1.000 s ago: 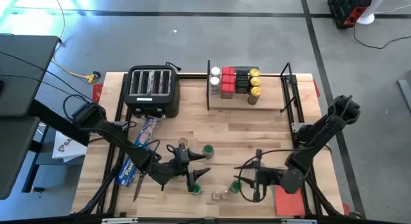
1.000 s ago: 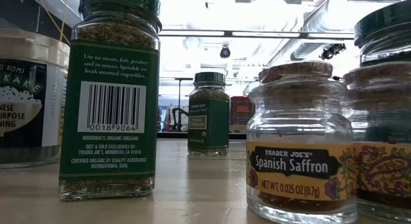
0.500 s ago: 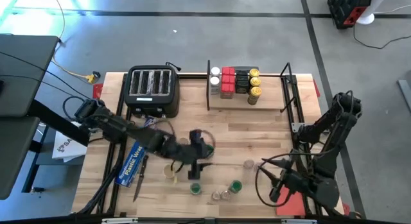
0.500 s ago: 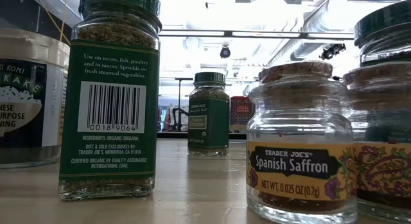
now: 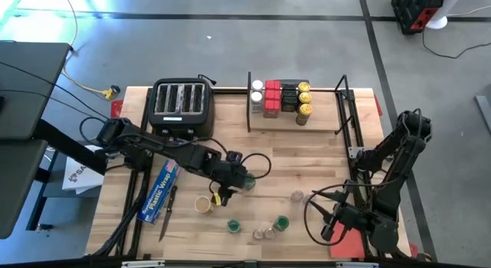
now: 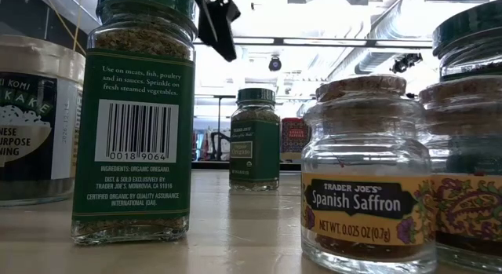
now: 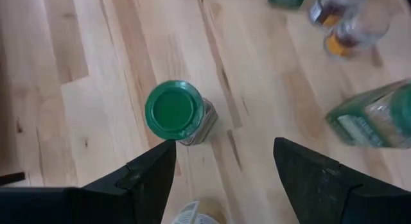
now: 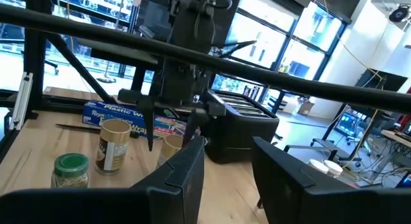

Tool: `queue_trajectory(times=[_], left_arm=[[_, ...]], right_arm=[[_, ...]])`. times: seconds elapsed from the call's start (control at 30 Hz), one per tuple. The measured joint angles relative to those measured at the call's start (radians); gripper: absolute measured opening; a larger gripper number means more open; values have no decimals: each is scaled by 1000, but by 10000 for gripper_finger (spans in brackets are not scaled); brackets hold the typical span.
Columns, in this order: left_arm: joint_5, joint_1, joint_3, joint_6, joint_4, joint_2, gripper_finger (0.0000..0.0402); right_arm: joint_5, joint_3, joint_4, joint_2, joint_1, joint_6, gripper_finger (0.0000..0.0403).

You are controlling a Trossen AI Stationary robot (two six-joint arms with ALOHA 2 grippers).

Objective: Shelf spices
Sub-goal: Put the top right green seasoning bottle on the shelf

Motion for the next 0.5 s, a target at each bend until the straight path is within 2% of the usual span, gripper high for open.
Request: queue_trajectory(times=[0.23,0.37,0.5], left_arm=[[-44,11,0,31,3,84,260],[-115,19,0,25,10,132,260],[-76,38,0,23,53,160,260]], right_arm=[[-12,0,-6,0,-6,3,121],[-16,0,-7,0,-6,3,121],[-23,0,-32,0,-6,51,121]])
